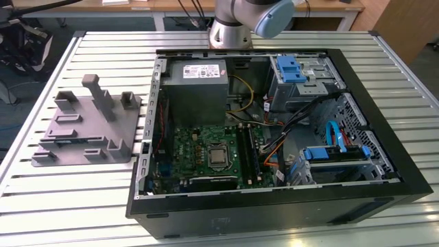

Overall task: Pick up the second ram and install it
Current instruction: 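Reach for the second ram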

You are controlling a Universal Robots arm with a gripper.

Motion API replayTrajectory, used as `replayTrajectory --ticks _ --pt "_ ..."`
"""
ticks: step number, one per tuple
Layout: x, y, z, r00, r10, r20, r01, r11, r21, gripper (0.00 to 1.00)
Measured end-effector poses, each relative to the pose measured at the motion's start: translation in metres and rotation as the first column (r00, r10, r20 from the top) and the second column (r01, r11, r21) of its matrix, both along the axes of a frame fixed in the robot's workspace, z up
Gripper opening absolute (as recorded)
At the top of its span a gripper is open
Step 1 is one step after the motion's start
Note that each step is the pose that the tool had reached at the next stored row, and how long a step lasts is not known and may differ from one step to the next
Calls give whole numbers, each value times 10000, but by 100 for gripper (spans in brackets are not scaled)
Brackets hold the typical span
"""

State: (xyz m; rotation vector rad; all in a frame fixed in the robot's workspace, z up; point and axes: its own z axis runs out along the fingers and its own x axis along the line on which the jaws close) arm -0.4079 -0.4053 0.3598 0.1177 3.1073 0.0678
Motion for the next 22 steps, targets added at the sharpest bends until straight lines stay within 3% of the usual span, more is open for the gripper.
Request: replayTrajectory --ticks 22 --pt "-196 -8 -83 10000 1 0 -1 10000 0 10"
